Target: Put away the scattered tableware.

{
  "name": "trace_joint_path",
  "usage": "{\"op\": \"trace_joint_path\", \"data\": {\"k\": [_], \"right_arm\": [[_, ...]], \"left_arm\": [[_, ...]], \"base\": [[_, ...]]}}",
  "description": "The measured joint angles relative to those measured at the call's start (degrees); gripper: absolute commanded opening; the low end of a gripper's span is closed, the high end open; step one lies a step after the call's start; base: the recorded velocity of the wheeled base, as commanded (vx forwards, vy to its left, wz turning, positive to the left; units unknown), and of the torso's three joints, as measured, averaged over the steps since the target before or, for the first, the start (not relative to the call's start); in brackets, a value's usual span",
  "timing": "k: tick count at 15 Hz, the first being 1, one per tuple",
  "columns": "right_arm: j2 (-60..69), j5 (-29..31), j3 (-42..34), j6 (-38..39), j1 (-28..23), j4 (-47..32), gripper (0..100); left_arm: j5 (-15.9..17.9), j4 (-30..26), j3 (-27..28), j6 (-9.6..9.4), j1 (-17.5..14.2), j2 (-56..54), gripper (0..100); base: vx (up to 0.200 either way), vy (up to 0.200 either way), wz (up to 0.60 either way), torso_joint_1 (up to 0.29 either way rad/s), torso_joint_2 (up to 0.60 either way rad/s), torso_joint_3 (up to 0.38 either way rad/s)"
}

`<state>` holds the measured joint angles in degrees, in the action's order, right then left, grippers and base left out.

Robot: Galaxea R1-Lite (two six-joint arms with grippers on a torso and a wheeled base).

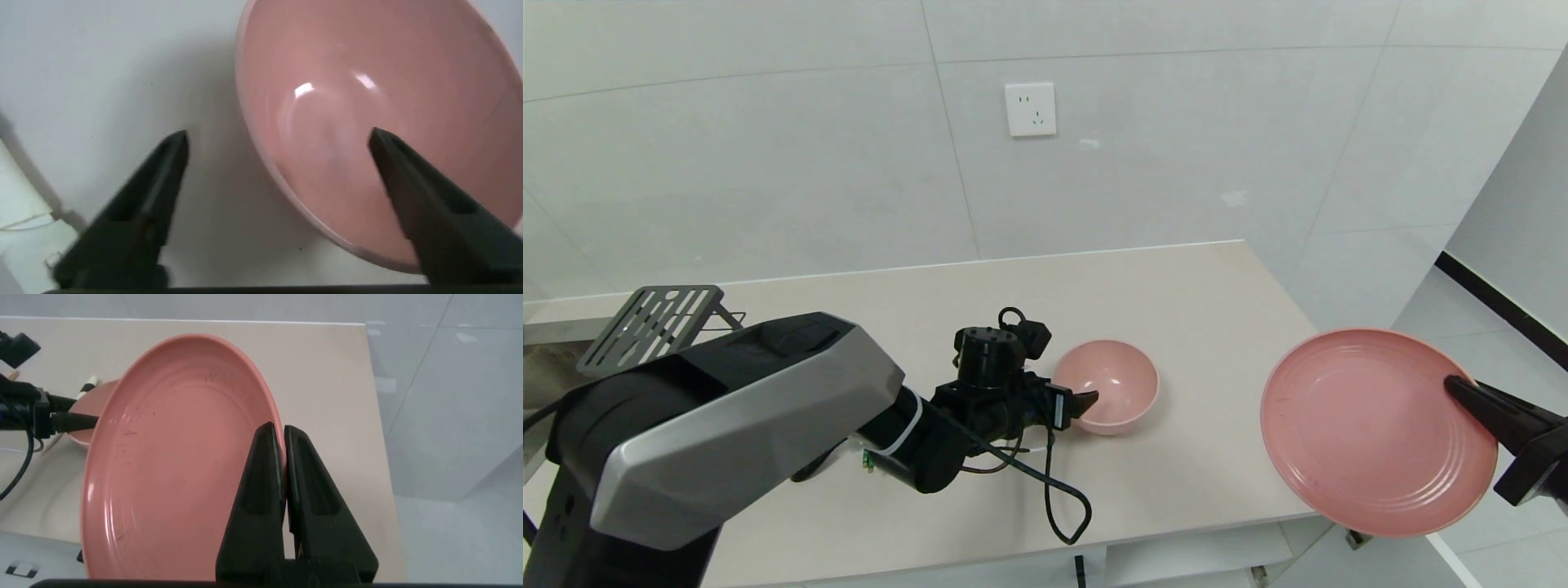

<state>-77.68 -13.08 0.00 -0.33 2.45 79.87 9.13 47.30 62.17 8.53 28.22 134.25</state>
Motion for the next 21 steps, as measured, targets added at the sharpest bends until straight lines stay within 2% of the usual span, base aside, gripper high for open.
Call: {"op": "trace_joint_path", "data": {"k": [4,10,14,15,18,21], "right_arm": [[0.10,0.00,0.00,-0.02,-0.02,-0.28,0],[-0.18,0.00,0.00,-0.07,-0.02,-0.28,0],[-0.51,0.02,0.00,-0.05,-0.02,-0.26,0],[-0.55,0.00,0.00,-0.02,-0.02,-0.28,0],[-0.84,0.00,0.00,0.00,-0.02,-0.28,0],[-0.99,0.00,0.00,0.00,-0.02,-0.28,0]], "left_arm": [[-0.02,2.07,-0.07,0.05,-0.09,0.15,0],[-0.07,9.65,-0.60,-0.20,-0.77,-3.77,0],[0.00,14.73,-3.24,-0.71,-0.78,-7.50,0],[0.00,16.86,-4.53,-1.18,-0.80,-8.51,0],[0.01,22.19,-8.70,-4.38,-0.96,-11.57,0],[0.09,24.19,-12.64,-5.30,-1.05,-15.30,0]], "base": [[0.000,0.000,0.00,0.000,0.00,0.000],[0.000,0.000,0.00,0.000,0.00,0.000],[0.000,0.000,0.00,0.000,0.00,0.000],[0.000,0.000,0.00,0.000,0.00,0.000],[0.000,0.000,0.00,0.000,0.00,0.000],[0.000,0.000,0.00,0.000,0.00,0.000]]}}
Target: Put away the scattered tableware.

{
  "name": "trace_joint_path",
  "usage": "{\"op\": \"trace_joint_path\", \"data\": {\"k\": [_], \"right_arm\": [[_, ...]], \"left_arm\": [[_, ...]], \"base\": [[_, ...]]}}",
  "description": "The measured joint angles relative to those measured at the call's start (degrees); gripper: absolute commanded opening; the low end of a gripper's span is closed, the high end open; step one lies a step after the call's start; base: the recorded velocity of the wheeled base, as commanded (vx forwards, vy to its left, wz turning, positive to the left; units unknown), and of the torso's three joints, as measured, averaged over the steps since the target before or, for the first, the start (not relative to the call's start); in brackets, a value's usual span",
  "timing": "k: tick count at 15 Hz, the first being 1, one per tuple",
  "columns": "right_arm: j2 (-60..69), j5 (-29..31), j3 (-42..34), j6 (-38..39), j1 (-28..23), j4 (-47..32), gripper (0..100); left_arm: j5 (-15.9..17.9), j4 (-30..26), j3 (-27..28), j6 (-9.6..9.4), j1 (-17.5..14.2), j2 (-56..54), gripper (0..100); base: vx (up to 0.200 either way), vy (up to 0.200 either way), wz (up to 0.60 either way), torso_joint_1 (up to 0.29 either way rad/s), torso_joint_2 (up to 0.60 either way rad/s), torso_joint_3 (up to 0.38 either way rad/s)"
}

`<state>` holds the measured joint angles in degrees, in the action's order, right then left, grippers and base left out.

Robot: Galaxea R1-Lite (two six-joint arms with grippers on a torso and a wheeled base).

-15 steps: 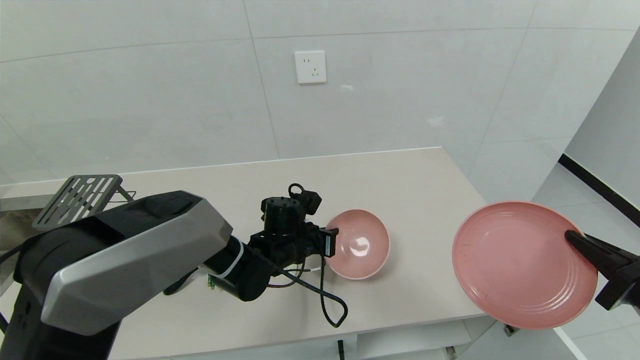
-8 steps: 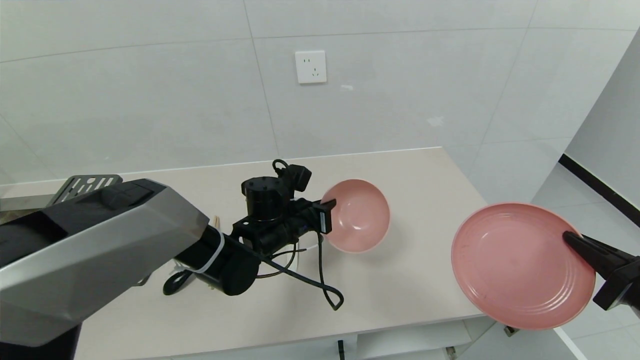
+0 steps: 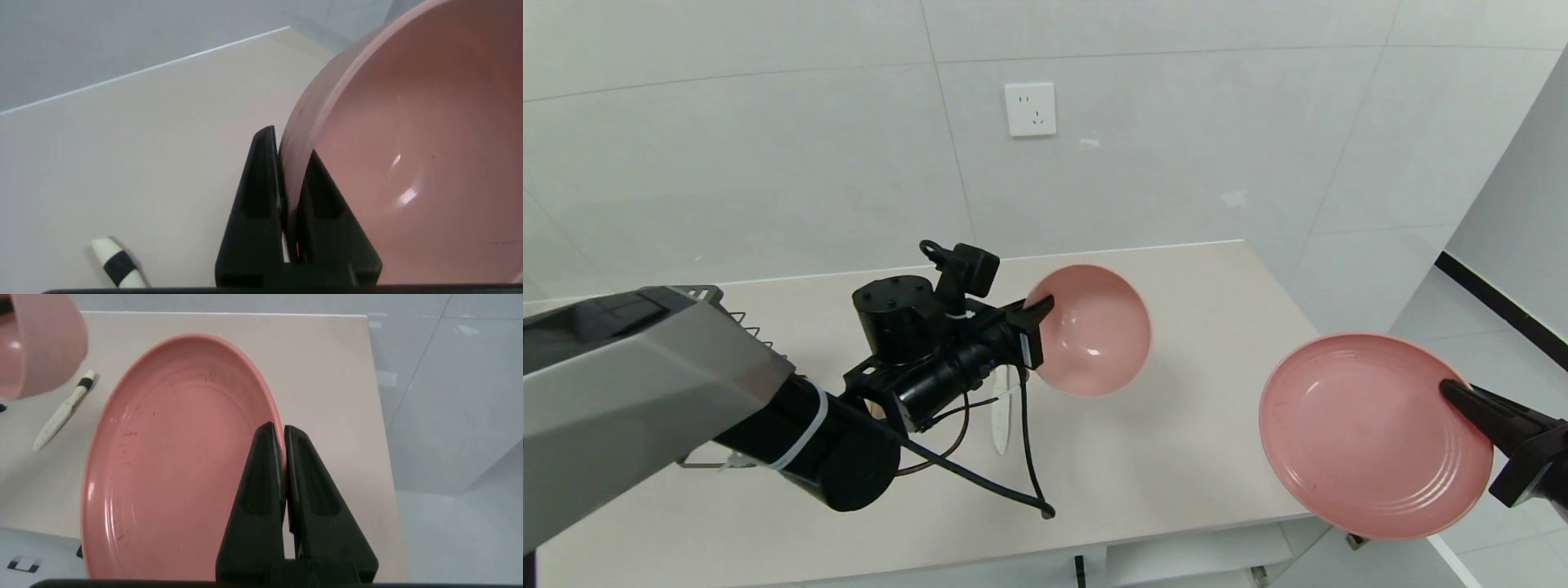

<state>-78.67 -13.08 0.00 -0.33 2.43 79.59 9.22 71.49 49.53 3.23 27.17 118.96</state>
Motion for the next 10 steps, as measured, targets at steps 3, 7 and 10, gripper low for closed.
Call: {"op": "trace_joint_path", "data": {"k": [3,7,10], "right_arm": [[-0.05,0.00,0.00,0.00,0.00,0.00,0],[0.22,0.00,0.00,0.09,-0.06,-0.09,0],[0.80,0.04,0.00,0.49,-0.48,-0.85,0]], "left_arm": [[0.15,0.17,-4.24,-0.04,-0.41,-5.39,0],[0.13,1.54,-15.66,0.71,-0.88,-12.56,0],[0.68,9.95,-24.65,2.45,-2.04,-16.07,0]], "base": [[0.000,0.000,0.00,0.000,0.00,0.000],[0.000,0.000,0.00,0.000,0.00,0.000],[0.000,0.000,0.00,0.000,0.00,0.000]]}}
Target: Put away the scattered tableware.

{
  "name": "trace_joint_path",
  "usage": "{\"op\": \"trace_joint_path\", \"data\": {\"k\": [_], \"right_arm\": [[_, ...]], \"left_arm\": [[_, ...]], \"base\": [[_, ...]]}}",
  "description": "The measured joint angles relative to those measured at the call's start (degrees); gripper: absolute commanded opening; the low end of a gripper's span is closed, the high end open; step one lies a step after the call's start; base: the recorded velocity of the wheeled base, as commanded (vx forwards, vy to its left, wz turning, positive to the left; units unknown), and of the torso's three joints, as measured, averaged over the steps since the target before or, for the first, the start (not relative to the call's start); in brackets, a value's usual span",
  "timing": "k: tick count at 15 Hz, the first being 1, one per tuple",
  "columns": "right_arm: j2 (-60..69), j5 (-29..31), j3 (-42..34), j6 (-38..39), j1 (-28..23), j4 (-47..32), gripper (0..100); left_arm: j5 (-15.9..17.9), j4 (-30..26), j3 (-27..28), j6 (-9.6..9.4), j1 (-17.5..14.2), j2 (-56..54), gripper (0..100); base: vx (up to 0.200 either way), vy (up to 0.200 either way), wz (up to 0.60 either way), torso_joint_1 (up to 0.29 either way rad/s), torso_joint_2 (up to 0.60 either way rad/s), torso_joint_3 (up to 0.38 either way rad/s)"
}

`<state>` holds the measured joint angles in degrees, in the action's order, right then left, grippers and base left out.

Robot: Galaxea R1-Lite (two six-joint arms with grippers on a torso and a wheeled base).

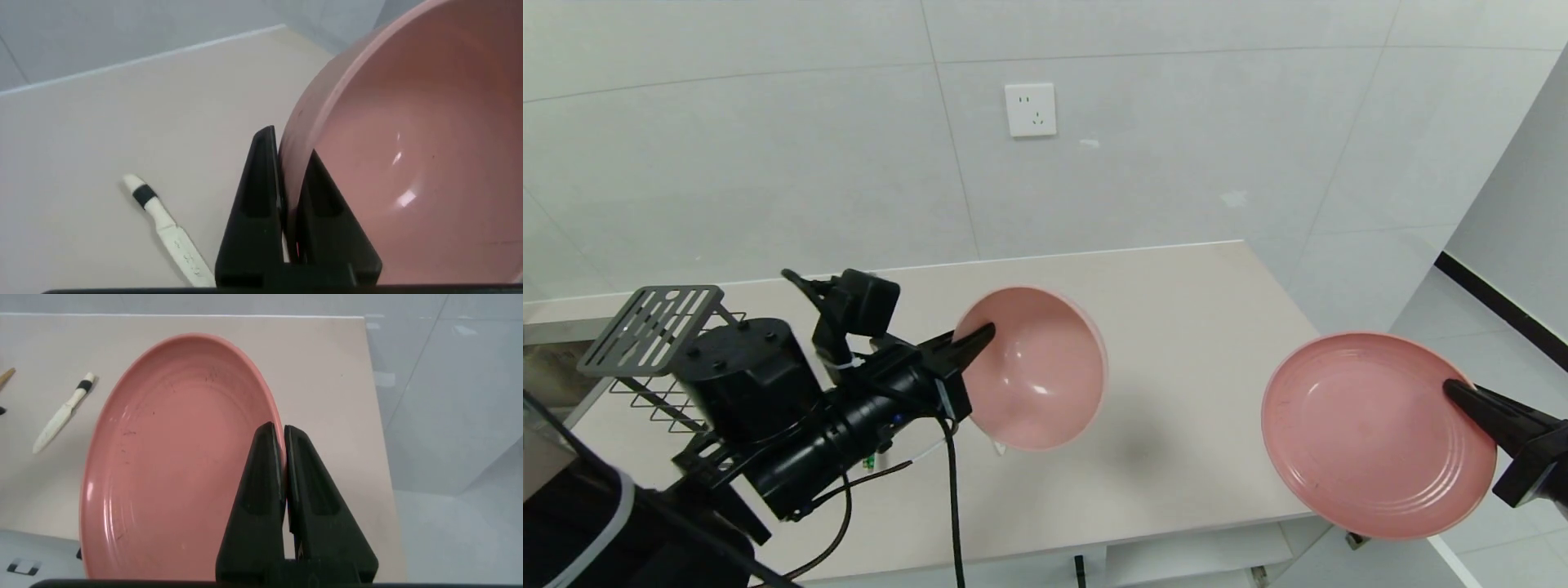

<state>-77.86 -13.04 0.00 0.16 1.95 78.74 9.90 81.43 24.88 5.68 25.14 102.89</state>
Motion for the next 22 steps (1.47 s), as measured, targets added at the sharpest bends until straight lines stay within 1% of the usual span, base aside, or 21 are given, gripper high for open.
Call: {"op": "trace_joint_path", "data": {"k": [2,3,5,7,8,11,13,14,17,19,20,22], "right_arm": [[0.79,0.05,0.00,1.73,-0.20,-1.61,0],[1.40,0.13,0.00,2.11,-0.46,-2.11,0],[3.06,0.29,0.00,3.01,-1.43,-2.78,0],[5.53,0.32,0.00,4.00,-1.74,-6.01,0],[7.39,0.32,0.00,4.08,-1.82,-9.79,0],[17.34,0.32,0.00,4.18,-1.97,-24.58,0],[25.42,0.32,0.00,4.08,-2.30,-34.90,0],[29.14,0.32,0.02,4.00,-2.58,-38.49,0],[34.27,0.32,1.23,4.22,-3.07,-38.69,0],[34.07,0.24,4.16,4.30,-2.80,-38.23,0],[33.02,0.21,5.38,4.30,-2.11,-36.29,0],[29.31,0.11,6.53,4.05,1.49,-29.09,0]], "left_arm": [[2.47,7.68,-5.07,0.44,-1.90,0.34,0],[3.16,8.34,-7.30,0.01,-3.01,0.74,0],[2.19,8.42,-10.39,-2.35,-4.00,0.50,0],[1.76,8.47,-12.29,-2.78,-4.55,-0.33,0],[1.32,8.47,-13.29,-2.78,-4.63,-1.23,0],[-4.51,8.51,-18.21,-2.51,-4.61,-5.84,0],[-5.67,8.48,-22.47,-2.71,-4.19,-7.80,0],[-5.88,8.48,-23.74,-2.57,-3.72,-8.33,0],[-6.21,8.48,-24.75,-2.10,-2.13,-9.09,0],[-7.03,8.53,-24.86,-2.43,-1.52,-9.40,0],[-7.06,8.51,-24.86,-2.57,-1.41,-9.37,0],[-7.03,8.48,-24.77,-2.62,-1.27,-9.73,0]], "base": [[0.000,0.000,0.00,0.000,0.00,0.000],[0.000,0.000,0.00,0.000,0.00,0.000],[0.000,0.000,0.00,0.000,0.00,0.000],[0.000,0.000,0.00,0.000,0.00,0.000],[0.000,0.000,0.00,0.000,0.00,0.000],[0.000,0.000,0.00,0.000,0.00,0.000],[0.000,0.000,0.00,0.000,0.00,0.000],[0.000,0.000,0.00,0.000,0.00,0.000],[0.000,0.000,0.00,0.000,0.00,0.000],[0.000,0.000,0.00,0.000,0.00,0.000],[0.000,0.000,0.00,0.000,0.00,0.000],[0.000,0.000,0.00,0.000,0.00,0.000]]}}
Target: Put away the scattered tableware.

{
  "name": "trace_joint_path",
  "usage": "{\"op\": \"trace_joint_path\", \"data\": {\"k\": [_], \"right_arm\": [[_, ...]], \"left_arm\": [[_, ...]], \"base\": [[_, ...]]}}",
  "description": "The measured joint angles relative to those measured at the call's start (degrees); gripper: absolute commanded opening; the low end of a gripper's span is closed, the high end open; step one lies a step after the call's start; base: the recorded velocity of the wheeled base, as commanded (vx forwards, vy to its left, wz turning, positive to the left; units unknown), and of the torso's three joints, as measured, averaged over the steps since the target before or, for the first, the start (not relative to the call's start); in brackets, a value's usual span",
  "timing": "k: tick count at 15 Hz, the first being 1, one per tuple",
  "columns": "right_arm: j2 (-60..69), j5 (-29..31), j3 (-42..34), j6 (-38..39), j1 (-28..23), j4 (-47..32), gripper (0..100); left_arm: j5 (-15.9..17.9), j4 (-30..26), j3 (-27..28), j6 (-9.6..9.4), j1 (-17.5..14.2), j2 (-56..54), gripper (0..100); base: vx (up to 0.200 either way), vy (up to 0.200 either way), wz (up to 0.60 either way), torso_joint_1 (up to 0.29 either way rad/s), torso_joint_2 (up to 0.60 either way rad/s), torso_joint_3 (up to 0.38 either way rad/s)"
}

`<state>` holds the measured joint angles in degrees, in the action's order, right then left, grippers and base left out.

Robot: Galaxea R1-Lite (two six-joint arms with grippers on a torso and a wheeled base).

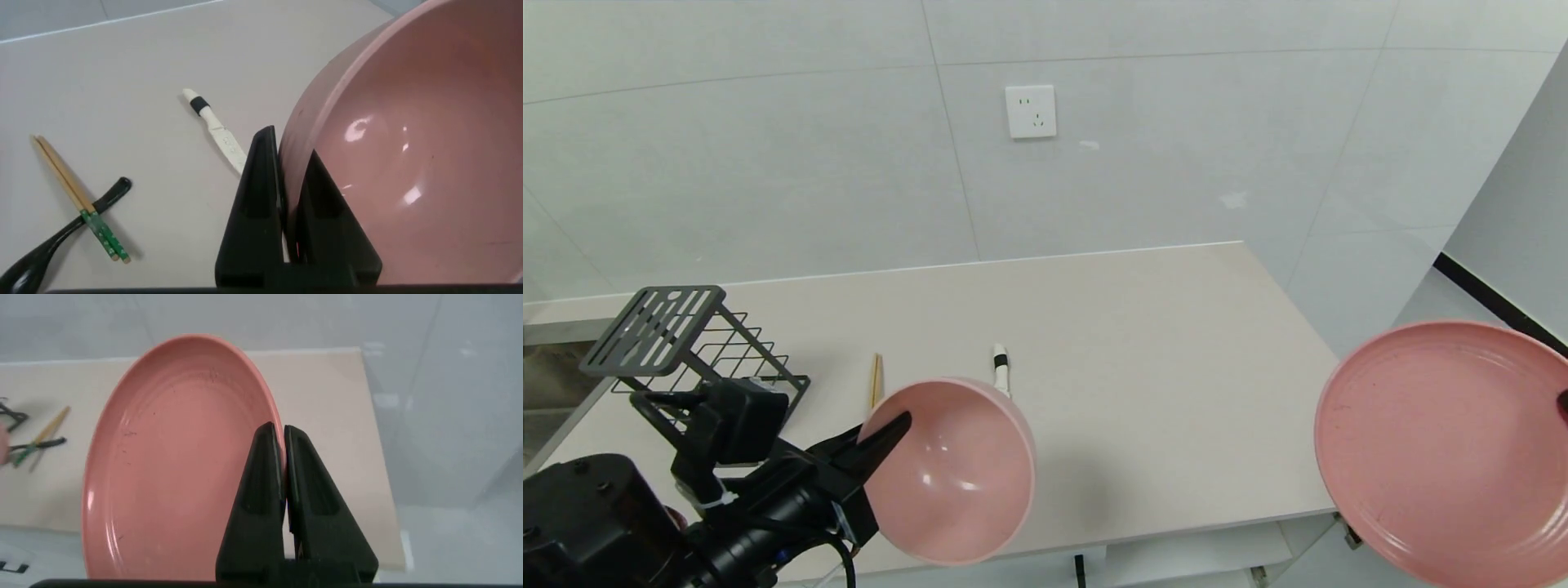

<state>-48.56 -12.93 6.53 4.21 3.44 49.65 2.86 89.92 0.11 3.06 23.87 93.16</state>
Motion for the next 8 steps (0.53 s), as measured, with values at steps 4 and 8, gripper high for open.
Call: {"op": "trace_joint_path", "data": {"k": [4,8], "right_arm": [[-11.86,-0.04,0.13,-0.49,3.36,17.94,0],[-26.17,0.00,-3.69,-1.32,5.88,35.50,0]], "left_arm": [[0.04,0.02,2.56,0.00,-0.02,-1.96,0],[0.02,0.10,3.85,0.02,-0.06,-4.74,0]], "base": [[0.000,0.000,0.00,0.000,0.00,0.000],[0.000,0.000,0.00,0.000,0.00,0.000]]}}
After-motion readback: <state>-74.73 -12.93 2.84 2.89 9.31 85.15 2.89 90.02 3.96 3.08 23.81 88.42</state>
